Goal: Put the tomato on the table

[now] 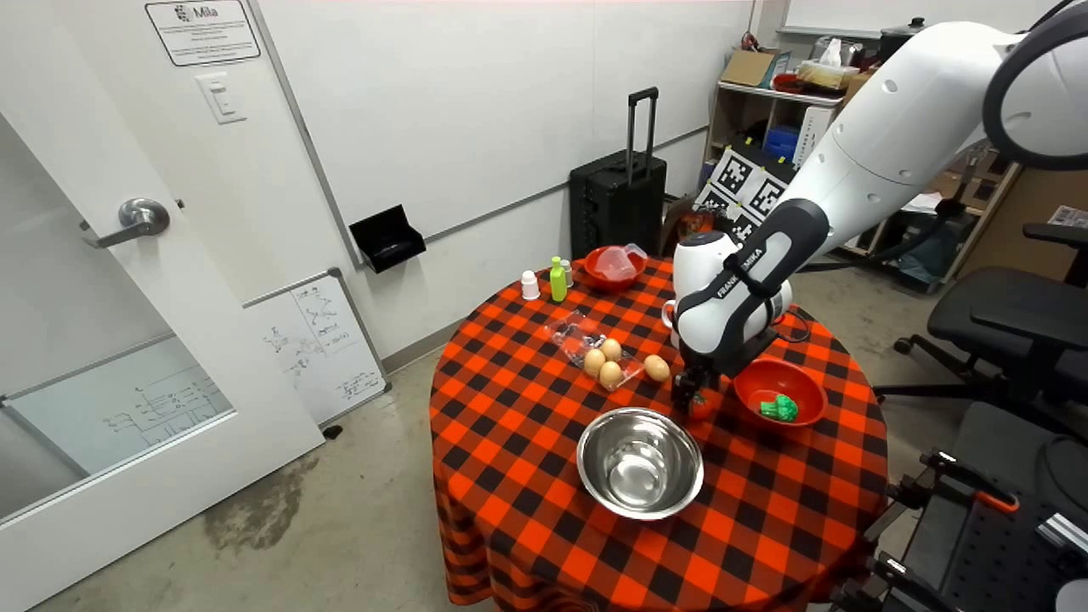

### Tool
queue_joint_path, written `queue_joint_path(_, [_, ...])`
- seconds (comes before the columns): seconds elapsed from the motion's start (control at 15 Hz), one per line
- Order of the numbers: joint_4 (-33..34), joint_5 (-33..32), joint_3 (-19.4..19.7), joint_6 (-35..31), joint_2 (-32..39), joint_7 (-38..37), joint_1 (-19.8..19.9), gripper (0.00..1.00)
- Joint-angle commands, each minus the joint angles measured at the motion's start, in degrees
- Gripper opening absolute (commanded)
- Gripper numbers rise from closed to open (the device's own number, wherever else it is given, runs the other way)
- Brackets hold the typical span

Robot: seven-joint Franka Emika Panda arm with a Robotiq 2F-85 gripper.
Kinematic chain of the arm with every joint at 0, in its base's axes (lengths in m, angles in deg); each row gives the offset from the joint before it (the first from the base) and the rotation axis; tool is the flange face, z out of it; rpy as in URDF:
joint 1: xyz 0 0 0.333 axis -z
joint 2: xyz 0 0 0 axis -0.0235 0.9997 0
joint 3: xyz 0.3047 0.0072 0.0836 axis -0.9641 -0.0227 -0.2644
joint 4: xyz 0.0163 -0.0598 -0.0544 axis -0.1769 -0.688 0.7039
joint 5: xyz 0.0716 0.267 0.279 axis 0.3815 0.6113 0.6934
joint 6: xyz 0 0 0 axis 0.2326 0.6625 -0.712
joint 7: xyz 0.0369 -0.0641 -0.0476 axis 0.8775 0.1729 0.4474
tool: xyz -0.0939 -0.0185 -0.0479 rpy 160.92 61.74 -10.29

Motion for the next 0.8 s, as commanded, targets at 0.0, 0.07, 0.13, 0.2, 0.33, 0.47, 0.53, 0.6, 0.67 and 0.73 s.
queue_joint_path(0.0, [-3.84,-0.76,1.65,-0.47,-4.83,-1.19,-1.55,1.0])
queue_joint_path(0.07, [-4.67,-0.69,1.53,-0.87,-5.83,-0.74,-1.38,1.0])
queue_joint_path(0.13, [-5.83,-0.61,1.27,-1.62,-7.15,-0.01,-0.92,1.0])
queue_joint_path(0.2, [-6.76,-0.54,1.03,-2.27,-8.27,0.5,-0.62,1.0])
queue_joint_path(0.33, [-8.29,-0.68,1.21,-2.62,-10.19,0.59,-0.6,1.0])
queue_joint_path(0.47, [-7.55,-1.92,2.43,0.3,-10.29,-0.24,-1.45,1.0])
queue_joint_path(0.53, [-7.09,-2.16,2.55,1.4,-9.94,-0.04,-1.33,1.0])
queue_joint_path(0.6, [-6.32,-0.81,1.42,-0.08,-9.02,0.18,-0.53,1.0])
queue_joint_path(0.67, [-6.39,-0.96,1.62,0.26,-9.1,0.17,-0.5,1.0])
queue_joint_path(0.73, [-6.43,-1.06,1.76,0.33,-9.09,0.16,-0.49,1.0])
